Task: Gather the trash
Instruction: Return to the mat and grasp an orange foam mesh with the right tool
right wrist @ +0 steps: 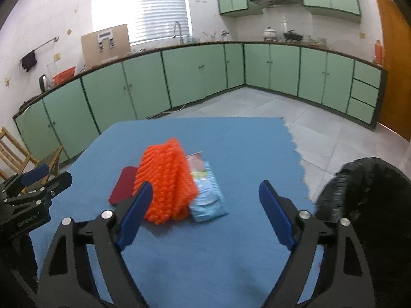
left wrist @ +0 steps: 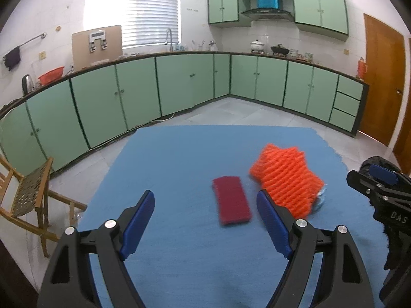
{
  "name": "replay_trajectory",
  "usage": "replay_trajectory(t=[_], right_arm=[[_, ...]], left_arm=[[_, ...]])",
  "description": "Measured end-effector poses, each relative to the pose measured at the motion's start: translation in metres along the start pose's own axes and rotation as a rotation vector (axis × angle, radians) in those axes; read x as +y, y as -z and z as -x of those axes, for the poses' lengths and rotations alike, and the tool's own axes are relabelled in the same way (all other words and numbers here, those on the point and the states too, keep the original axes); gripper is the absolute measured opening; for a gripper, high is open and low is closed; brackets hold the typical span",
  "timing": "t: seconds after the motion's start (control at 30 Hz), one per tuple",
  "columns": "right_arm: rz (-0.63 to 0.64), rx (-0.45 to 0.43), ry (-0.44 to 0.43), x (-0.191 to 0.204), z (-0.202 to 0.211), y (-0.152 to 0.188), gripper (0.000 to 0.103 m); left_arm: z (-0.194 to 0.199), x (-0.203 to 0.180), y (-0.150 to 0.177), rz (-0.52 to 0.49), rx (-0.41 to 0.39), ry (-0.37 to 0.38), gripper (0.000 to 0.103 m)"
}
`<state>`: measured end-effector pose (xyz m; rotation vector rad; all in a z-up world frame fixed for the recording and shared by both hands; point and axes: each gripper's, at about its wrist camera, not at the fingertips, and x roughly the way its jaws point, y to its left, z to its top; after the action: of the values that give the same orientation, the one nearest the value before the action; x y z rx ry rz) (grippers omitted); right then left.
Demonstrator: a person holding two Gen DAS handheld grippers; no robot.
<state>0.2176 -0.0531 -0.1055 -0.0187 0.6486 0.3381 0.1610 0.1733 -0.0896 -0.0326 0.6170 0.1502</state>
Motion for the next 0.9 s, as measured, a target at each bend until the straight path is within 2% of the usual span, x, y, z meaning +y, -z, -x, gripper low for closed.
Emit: replay_trajectory(t=[0.07, 0.3, 0.37, 0.43, 0.6, 0.63, 0.67, 0.9], right_arm=[[0.020, 0.015, -0.017, 0.010, -0.008, 0.000, 0.071], [0.050, 0.083, -0.049, 0.036, -0.044, 0.007, 0.063], [0.057, 0.110, -0.052, 0.040, -0.051, 0.010, 0.053], [0.058, 0.126, -0.060, 0.042, -0.056, 0.013, 0.049], [0.066, 0.160, -0.110, 0.045, -0.062, 0.017, 0.026], [0.076, 0.167, -0.126, 0.046, -0.062, 0.017, 0.005], [0.079, 0.170, -0.128, 0.046, -0.062, 0.017, 0.001], [0.036, 0.114, -0.119, 0.028, -0.042, 0.006, 0.001]], left_arm=[[-0.004, 0.006, 0.001, 0.016, 0.010, -0.013, 0.080], [-0.010, 0.017, 0.004, 0.034, 0.023, -0.029, 0.080], [-0.010, 0.017, 0.005, 0.034, 0.022, -0.027, 0.080], [-0.012, 0.020, 0.005, 0.032, 0.024, -0.023, 0.080], [-0.017, 0.016, 0.005, 0.039, 0.031, -0.011, 0.080], [-0.018, 0.015, 0.005, 0.040, 0.034, -0.008, 0.080], [-0.020, 0.013, 0.005, 0.041, 0.036, -0.005, 0.080], [-0.035, 0.003, 0.005, 0.041, 0.072, 0.023, 0.080]])
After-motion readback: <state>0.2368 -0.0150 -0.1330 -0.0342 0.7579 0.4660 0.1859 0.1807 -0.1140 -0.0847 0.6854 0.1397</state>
